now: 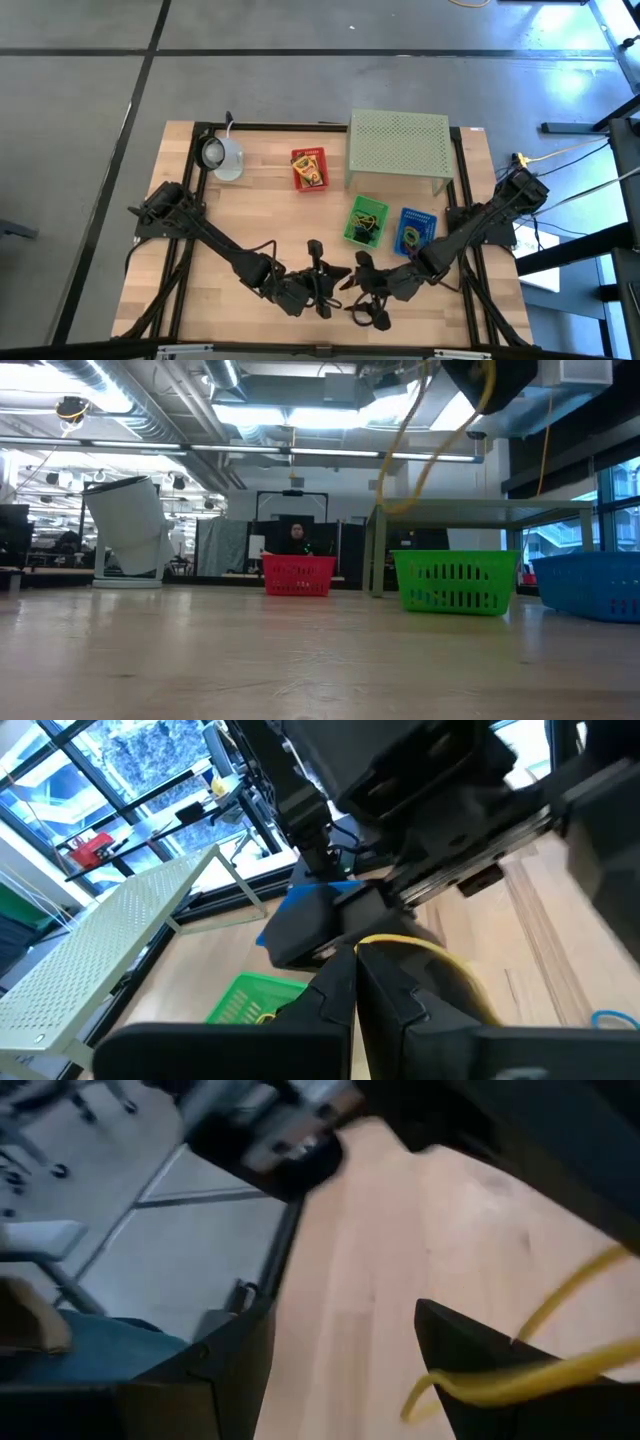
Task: Pick & Place Office Desk Supplies
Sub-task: Put the yellow rubber band into the green bin
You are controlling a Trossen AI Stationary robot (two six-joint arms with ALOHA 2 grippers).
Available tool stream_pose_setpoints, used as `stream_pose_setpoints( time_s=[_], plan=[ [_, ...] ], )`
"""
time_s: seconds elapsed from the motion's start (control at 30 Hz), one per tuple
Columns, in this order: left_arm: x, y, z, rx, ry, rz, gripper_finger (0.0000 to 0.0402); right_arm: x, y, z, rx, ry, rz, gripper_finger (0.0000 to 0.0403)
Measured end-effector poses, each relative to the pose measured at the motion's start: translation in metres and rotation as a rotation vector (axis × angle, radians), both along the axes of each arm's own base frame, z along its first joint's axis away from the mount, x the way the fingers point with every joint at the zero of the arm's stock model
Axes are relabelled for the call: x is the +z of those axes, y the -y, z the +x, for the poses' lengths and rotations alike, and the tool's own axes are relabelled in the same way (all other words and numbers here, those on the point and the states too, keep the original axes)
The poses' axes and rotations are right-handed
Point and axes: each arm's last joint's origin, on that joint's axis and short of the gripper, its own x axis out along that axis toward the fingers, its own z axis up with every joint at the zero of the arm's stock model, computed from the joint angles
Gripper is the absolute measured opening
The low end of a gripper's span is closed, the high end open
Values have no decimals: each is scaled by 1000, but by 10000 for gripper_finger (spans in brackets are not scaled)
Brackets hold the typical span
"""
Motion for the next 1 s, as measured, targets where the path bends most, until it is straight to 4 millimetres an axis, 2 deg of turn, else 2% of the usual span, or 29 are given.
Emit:
stream_pose_setpoints(
  time_s=[0.43, 0.73, 0.87, 1.0],
  plan=[
    [0, 3, -2, -3, 4, -15, 2, 0, -1, 0, -26, -33, 107, 244],
    [0, 8, -5, -2, 13, -36, 2, 0, -1, 0, -19, -28, 92, 241],
    [0, 8, -5, -2, 12, -35, 3, 0, -1, 0, -20, -29, 95, 215],
    [0, 8, -5, -2, 12, -35, 2, 0, -1, 0, -25, -27, 94, 163]
  ],
)
